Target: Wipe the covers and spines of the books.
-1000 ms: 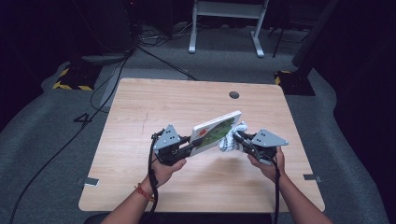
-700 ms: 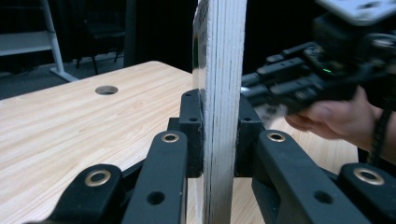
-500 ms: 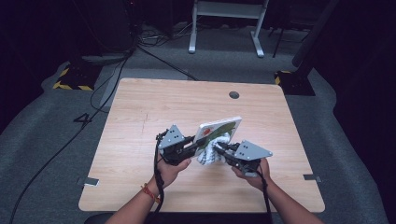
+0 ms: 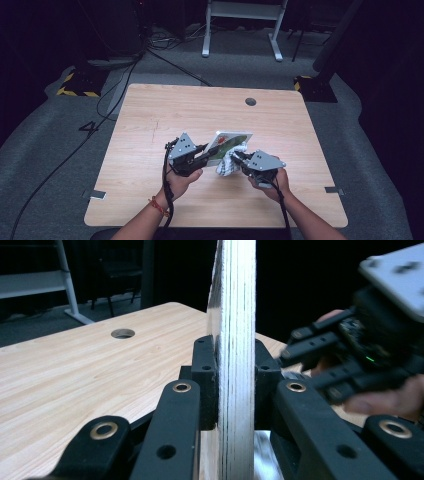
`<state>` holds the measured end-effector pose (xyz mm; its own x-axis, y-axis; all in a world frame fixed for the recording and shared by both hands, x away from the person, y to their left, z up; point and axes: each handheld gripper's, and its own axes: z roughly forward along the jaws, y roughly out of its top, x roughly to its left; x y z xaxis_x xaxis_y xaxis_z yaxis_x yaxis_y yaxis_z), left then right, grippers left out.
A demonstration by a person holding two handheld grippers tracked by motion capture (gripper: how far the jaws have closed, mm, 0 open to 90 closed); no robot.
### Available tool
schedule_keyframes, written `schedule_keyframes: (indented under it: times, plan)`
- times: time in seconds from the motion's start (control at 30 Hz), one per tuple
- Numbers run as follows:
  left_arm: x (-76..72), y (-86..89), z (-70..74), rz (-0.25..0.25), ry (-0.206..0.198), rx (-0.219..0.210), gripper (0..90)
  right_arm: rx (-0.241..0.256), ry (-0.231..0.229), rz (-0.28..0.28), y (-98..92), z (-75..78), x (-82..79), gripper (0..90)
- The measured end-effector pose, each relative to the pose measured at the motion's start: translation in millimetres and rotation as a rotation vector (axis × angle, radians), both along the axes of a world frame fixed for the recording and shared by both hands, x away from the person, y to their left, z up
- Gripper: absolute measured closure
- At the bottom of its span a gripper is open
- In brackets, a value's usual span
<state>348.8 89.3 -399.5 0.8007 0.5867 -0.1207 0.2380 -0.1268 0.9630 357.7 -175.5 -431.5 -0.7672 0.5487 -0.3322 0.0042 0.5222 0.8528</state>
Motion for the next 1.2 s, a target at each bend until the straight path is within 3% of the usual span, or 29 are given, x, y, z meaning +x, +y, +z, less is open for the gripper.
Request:
schedule_keyframes:
  times: [0.1,0.3,0.53,0.7,1.0,1.2]
  plan:
    - [-1.7,-2.8,1.9,0.002,-0.018,0.030,79.0,0.031,0.000,-0.055,-11.8,2.2,8.7,79.8]
    - [-3.0,-8.5,2.9,-0.009,-0.019,0.058,79.1,0.100,-0.050,-0.076,-18.5,18.3,5.4,79.9]
    - [-2.7,-16.7,-1.2,-0.021,0.000,0.088,79.2,0.163,-0.119,-0.052,-13.7,38.3,-8.1,79.9]
    - [-2.7,-21.8,-3.3,-0.026,0.006,0.117,79.3,0.194,-0.139,-0.019,-8.2,45.7,-14.4,79.9]
    - [-6.4,-24.0,0.3,-0.020,-0.035,0.131,79.4,0.212,-0.178,0.044,-2.7,52.6,-24.1,79.9]
    - [-7.2,-15.4,9.7,-0.006,-0.066,0.095,79.6,0.138,-0.162,0.059,3.6,42.3,-23.0,79.9]
